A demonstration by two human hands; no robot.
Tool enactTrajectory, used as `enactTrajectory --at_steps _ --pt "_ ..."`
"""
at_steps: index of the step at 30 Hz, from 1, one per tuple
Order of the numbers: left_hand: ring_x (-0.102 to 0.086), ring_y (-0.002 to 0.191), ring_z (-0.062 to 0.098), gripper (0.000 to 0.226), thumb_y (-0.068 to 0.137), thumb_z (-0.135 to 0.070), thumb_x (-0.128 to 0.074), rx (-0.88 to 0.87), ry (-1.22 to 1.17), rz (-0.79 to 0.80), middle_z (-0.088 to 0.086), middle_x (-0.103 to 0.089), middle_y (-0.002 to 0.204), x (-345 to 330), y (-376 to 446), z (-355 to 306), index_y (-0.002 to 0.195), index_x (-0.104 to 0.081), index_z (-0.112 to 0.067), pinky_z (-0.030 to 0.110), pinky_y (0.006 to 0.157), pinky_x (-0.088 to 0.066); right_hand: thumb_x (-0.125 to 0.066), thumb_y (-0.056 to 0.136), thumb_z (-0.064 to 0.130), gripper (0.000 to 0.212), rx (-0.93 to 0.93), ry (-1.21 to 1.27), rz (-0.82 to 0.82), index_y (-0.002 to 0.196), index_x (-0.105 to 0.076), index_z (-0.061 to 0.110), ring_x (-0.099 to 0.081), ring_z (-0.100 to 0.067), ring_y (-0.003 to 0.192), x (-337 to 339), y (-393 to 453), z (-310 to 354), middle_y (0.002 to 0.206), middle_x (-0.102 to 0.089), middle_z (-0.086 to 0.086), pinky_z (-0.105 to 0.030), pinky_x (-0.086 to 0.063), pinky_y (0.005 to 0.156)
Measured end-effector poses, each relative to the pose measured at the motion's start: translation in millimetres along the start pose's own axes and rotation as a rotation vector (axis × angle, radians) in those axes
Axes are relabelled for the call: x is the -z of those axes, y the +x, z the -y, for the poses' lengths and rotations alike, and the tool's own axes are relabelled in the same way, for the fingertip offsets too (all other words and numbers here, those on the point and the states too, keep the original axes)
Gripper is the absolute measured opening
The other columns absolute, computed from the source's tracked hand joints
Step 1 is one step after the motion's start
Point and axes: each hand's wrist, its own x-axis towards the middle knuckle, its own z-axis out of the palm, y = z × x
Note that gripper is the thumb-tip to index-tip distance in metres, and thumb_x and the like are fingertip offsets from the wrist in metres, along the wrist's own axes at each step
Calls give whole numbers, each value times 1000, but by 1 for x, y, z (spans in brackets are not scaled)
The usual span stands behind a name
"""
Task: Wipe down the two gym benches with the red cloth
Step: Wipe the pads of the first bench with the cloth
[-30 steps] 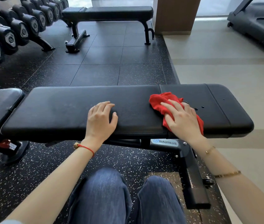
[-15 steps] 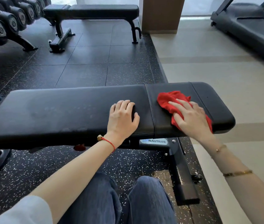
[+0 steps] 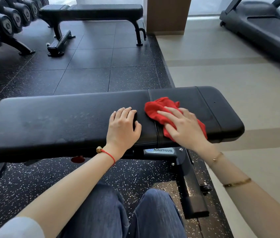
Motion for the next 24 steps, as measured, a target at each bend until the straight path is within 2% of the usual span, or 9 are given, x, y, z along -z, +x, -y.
enactTrajectory --at_steps 4,7,9,11,14,17,20,24 --pt "-50 131 27 40 91 -27 -53 6 20 9 7 -60 136 0 0 -1 127 -62 -10 45 115 -33 -46 95 37 45 -224 -68 -38 139 -45 44 -38 -31 129 8 25 -58 151 -41 11 -42 -27 108" --pt "-53 128 25 38 91 -28 -52 3 31 -2 6 -62 133 1 2 -2 123 -63 -11 44 113 -35 -40 97 39 46 -355 -87 13 143 -41 42 -34 -37 132 10 69 -66 155 -35 5 -45 -24 111" --pt "-54 126 25 37 90 -28 -52 4 27 -13 5 -63 131 1 2 -2 121 -64 -11 44 111 -36 -40 96 39 47 -327 -76 33 142 -41 41 -34 -37 132 3 87 -47 154 -35 4 -44 -25 111" --pt "-55 124 25 36 89 -27 -53 8 18 -24 5 -64 129 0 2 -2 119 -65 -11 44 110 -38 -43 95 38 47 -211 -67 41 142 -42 42 -36 -34 131 -5 88 -18 153 -37 7 -42 -25 109" --pt "-55 125 25 36 88 -26 -54 17 13 -24 5 -64 130 0 2 -1 120 -66 -12 43 110 -37 -45 94 40 48 -29 -42 40 142 -42 44 -36 -29 131 -11 55 12 152 -38 11 -41 -24 110" --pt "-53 128 26 39 89 -26 -55 13 13 -16 7 -62 134 -1 1 -1 123 -64 -11 44 112 -35 -43 91 42 49 56 11 7 140 -43 46 -36 -24 131 -5 13 6 149 -40 16 -40 -24 110" --pt "-51 131 27 40 90 -26 -55 18 18 -3 8 -60 137 -3 1 -1 126 -63 -11 46 114 -34 -43 90 42 48 20 31 -28 138 -46 46 -38 -23 130 2 2 -21 148 -42 17 -40 -25 109" --pt "-53 129 28 39 90 -25 -55 11 23 -17 8 -62 134 -3 0 -1 124 -64 -9 47 113 -36 -46 95 37 46 -222 -57 -18 140 -45 43 -36 -32 132 6 50 -57 152 -39 10 -42 -24 111"
